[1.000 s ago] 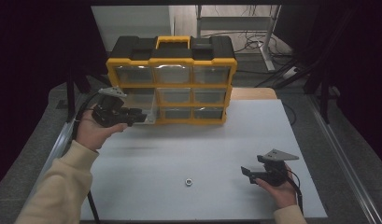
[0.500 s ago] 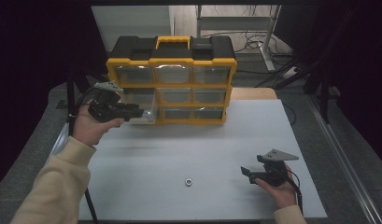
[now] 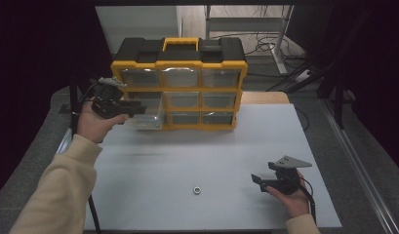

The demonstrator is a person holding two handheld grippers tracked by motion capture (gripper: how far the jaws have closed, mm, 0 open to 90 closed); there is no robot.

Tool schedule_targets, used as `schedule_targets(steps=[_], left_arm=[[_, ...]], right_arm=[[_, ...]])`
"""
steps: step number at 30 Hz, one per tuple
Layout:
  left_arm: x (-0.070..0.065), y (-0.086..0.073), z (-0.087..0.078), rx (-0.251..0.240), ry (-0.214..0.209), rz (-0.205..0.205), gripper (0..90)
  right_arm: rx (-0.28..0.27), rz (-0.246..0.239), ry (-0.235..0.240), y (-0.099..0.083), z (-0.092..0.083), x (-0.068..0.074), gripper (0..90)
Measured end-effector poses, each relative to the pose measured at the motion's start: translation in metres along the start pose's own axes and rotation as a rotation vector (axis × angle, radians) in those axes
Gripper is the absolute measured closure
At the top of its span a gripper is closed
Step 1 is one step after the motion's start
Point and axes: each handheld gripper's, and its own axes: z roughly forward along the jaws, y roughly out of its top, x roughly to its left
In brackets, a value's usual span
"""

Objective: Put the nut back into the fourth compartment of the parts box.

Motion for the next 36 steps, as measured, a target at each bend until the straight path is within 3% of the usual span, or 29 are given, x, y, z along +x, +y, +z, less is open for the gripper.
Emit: schedule_targets(steps=[15, 22, 26, 29, 33, 36], left_arm=[[0.013, 0.007, 0.025, 0.042, 0.06, -0.032, 67.6], [0.016, 0.008, 0.031, 0.02, 0.078, -0.05, 66.2], [0.016, 0.008, 0.027, -0.021, 0.062, -0.049, 41.1], [0.014, 0.005, 0.023, -0.037, 0.056, -0.045, 29.6], [0.009, 0.001, 0.017, -0.067, 0.023, -0.022, 22.7], [0.0, -0.004, 0.009, -0.078, -0.003, 0.012, 22.6]], right_arm=[[0.002, 0.0, -0.001, 0.0, 0.0, -0.001, 16.7], [0.007, -0.005, 0.0, 0.0, 0.001, 0.001, 16.6], [0.005, -0.007, -0.002, -0.001, 0.0, 0.0, 16.6], [0.005, -0.004, 0.0, -0.001, 0.0, 0.0, 16.6], [0.008, -0.004, -0.001, -0.001, 0.0, 0.001, 16.6], [0.009, -0.005, -0.001, -0.001, 0.001, 0.001, 16.6]])
